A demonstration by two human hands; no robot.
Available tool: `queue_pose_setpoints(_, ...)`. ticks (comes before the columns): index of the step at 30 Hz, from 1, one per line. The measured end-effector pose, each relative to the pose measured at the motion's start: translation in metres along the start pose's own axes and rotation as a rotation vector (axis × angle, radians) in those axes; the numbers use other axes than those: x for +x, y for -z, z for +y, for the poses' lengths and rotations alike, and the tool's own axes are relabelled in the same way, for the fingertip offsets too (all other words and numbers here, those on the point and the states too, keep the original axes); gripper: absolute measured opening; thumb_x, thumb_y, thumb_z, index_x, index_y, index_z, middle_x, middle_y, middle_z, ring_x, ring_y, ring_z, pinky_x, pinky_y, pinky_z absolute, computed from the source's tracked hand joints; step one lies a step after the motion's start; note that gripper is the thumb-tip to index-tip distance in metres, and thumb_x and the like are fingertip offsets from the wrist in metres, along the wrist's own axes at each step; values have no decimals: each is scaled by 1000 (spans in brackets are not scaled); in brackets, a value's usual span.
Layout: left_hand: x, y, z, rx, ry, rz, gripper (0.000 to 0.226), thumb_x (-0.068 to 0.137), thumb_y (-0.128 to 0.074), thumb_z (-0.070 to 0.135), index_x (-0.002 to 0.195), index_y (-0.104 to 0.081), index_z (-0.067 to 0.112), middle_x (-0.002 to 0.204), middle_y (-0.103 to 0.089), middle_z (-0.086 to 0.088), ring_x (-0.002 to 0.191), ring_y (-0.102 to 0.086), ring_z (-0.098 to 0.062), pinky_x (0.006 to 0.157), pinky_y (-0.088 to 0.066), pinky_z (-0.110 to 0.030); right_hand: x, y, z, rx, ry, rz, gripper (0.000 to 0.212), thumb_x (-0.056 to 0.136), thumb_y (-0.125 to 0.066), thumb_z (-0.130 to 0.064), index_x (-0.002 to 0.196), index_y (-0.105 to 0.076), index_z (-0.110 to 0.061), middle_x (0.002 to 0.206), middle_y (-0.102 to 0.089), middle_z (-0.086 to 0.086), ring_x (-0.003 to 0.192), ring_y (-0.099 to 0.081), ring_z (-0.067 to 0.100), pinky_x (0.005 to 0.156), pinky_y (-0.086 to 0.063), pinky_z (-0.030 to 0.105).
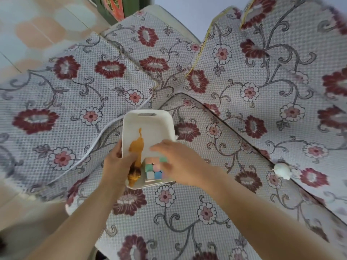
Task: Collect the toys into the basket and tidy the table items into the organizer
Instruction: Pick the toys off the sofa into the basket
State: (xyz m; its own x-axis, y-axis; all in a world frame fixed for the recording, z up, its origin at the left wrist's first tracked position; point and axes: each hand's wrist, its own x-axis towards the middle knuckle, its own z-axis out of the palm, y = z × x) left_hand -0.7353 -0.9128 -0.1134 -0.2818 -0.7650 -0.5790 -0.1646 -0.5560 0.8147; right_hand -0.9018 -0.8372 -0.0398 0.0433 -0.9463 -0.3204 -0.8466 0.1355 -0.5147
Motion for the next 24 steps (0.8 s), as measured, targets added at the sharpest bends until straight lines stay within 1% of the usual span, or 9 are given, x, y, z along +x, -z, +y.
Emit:
queue_pose_setpoints(2, -1, 15, -5, 2, 10, 17, 35, 54, -71, 32, 88, -74, 33, 82, -76, -1, 74, -71, -23, 64, -58, -37, 5, 3, 4, 46, -60, 175, 33, 93, -56, -19, 125, -56, -18, 116, -62, -1, 95, -61, 13, 84, -53, 33)
queue_pose_setpoints(4, -1, 27, -12, 6, 21, 55, 28, 58, -70, 29, 84, -73, 38, 76, -76, 5, 68, -72, -15, 55, -56, -30, 12, 2, 16, 70, -128, 327, 23, 93, -55, -14, 115, -63, -14, 103, -67, -1, 82, -60, 7, 78, -55, 29)
queue_pose_setpoints(6, -1, 35, -17, 9, 20, 88, 25, 69, -73, 24, 80, -71, 46, 72, -74, 13, 61, -71, -4, 48, -53, -23, 21, -3, 35, 84, -225, 395, 21, 93, -54, -11, 111, -64, -11, 98, -68, 0, 79, -59, 6, 75, -54, 24)
queue_pose_setpoints(11, 2, 46, -31, 16, 16, 98, 35, 77, -69, 13, 82, -71, 48, 70, -73, 16, 57, -69, 0, 44, -51, -17, 46, -39, 84, 44, -471, 276, 31, 91, -56, -12, 122, -59, -9, 115, -64, 8, 96, -63, 22, 85, -54, 36)
queue_pose_setpoints(13, 6, 46, -36, 32, 8, 101, 27, 73, -71, 21, 78, -70, 47, 67, -73, 16, 54, -67, 1, 42, -49, -15, 60, -52, 98, 35, -531, 249, 36, 91, -57, -14, 126, -55, -8, 119, -62, 11, 102, -62, 26, 87, -53, 40)
queue_pose_setpoints(14, 9, 46, -39, 30, 11, 92, 19, 68, -72, 28, 78, -71, 45, 67, -73, 15, 54, -67, 1, 43, -49, -15, 68, -58, 104, 29, -547, 237, 39, 91, -58, -15, 128, -52, -7, 121, -60, 12, 106, -60, 27, 89, -52, 41)
queue_pose_setpoints(16, 16, 46, -46, 26, 16, 63, 20, 62, -73, 38, 82, -72, 40, 69, -73, 11, 56, -68, -2, 46, -51, -18, 85, -68, 113, 17, -570, 218, 46, 90, -59, -17, 133, -45, -6, 127, -55, 14, 113, -55, 31, 92, -49, 44)
queue_pose_setpoints(21, 32, 45, -63, 25, 61, 51, 24, 58, -76, 40, 81, -73, 37, 70, -74, 9, 59, -71, -6, 49, -53, -23, 125, -86, 128, -117, -571, 154, 69, 90, -62, -28, 146, -24, -15, 140, -41, 22, 124, -46, 40, 102, -41, 49)
queue_pose_setpoints(24, 38, 45, -69, 28, 71, 39, 34, 48, -71, 43, 81, -72, 38, 67, -73, 11, 55, -68, -3, 46, -51, -19, 142, -95, 133, -149, -578, 82, 67, 92, -59, -28, 147, -22, -23, 141, -37, 25, 121, -48, 43, 103, -39, 53)
